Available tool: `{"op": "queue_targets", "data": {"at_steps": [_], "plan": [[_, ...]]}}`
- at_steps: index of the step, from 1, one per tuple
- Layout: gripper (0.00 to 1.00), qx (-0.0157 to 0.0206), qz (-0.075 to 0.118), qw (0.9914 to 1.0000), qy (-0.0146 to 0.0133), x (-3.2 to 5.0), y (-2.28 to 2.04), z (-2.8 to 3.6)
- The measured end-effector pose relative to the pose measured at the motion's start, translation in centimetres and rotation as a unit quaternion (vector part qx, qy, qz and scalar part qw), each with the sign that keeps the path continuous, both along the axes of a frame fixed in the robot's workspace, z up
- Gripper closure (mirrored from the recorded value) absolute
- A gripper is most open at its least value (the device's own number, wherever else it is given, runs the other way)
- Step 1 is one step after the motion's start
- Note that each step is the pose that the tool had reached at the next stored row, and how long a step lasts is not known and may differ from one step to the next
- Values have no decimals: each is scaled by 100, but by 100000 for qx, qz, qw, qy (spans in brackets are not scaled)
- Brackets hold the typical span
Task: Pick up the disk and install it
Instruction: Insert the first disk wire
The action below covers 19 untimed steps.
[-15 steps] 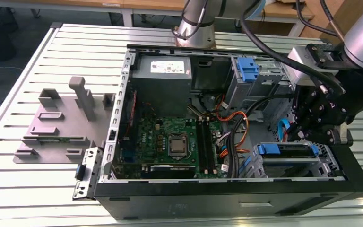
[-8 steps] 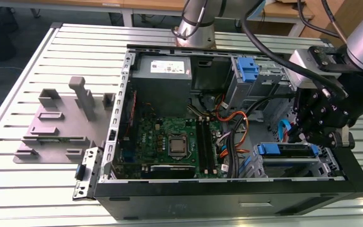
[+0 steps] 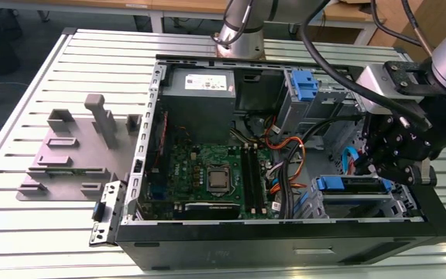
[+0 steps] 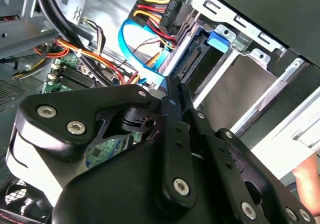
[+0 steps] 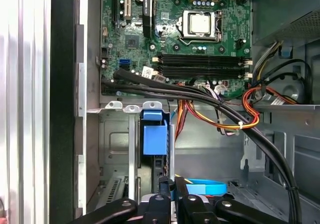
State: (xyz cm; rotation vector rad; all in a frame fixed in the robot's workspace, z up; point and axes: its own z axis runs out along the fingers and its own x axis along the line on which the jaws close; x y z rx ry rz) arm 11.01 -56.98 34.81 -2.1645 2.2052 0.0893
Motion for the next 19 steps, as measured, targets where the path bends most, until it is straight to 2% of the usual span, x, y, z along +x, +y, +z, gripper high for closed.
{"op": "queue_targets", "data": {"at_steps": [7,13,19], "plan": [[84,-5,-95,100000,27,12,-11,-47],[84,0,-102,100000,94,40,-17,-53],[84,1,-103,100000,118,42,-64,-62]]}}
